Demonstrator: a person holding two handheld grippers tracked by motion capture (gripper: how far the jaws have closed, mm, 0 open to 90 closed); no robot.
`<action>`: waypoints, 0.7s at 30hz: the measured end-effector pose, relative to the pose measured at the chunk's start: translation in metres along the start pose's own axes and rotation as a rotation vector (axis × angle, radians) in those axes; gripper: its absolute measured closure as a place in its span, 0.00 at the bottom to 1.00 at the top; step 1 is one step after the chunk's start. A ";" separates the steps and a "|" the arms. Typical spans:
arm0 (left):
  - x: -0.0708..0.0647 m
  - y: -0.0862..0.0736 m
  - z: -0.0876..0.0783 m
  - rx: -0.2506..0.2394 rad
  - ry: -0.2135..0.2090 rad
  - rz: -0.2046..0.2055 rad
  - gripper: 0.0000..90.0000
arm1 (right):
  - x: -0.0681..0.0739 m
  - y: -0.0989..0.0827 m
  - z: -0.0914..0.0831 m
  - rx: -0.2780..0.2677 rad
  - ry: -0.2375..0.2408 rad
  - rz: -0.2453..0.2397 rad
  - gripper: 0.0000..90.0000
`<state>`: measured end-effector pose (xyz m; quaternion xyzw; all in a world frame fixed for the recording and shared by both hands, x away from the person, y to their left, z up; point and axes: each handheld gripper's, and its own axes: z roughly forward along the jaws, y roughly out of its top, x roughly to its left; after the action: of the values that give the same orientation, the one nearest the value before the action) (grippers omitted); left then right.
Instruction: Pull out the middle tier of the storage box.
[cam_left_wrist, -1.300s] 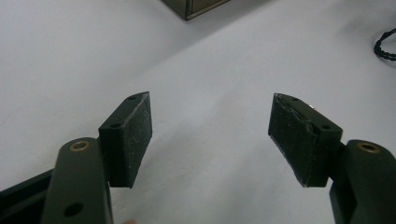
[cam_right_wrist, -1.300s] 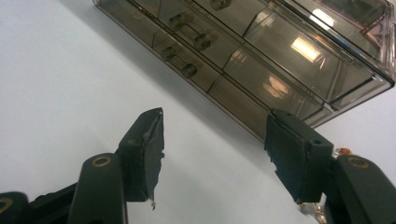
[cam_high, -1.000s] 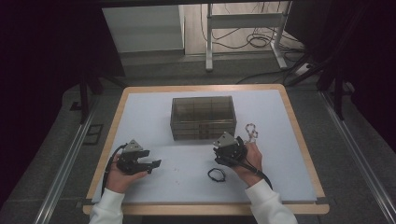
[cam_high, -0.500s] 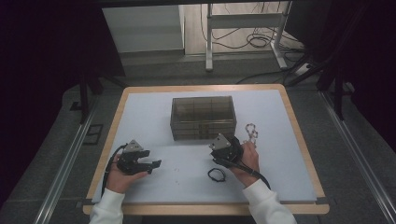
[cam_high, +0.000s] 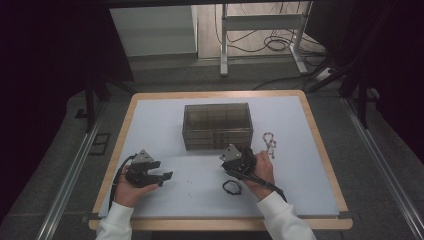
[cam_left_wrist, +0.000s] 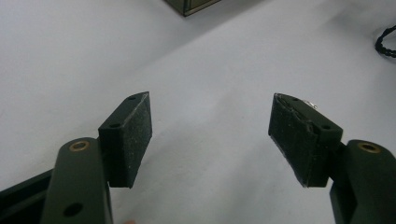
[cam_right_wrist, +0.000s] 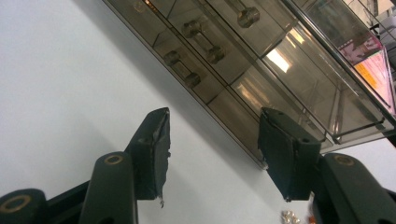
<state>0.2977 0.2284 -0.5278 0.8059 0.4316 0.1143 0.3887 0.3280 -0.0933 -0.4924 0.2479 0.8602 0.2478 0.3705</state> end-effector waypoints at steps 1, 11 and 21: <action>0.000 0.000 0.000 0.000 -0.001 0.000 0.34 | 0.001 0.001 0.000 0.001 -0.002 -0.003 0.49; 0.000 0.000 0.000 -0.002 0.000 -0.004 0.34 | 0.006 0.007 0.003 0.007 -0.040 -0.055 0.51; 0.001 -0.001 0.000 -0.004 0.002 -0.005 0.34 | 0.015 0.011 0.006 0.012 -0.074 -0.107 0.53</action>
<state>0.2976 0.2294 -0.5280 0.8039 0.4338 0.1148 0.3903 0.3264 -0.0741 -0.4975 0.2128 0.8594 0.2129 0.4132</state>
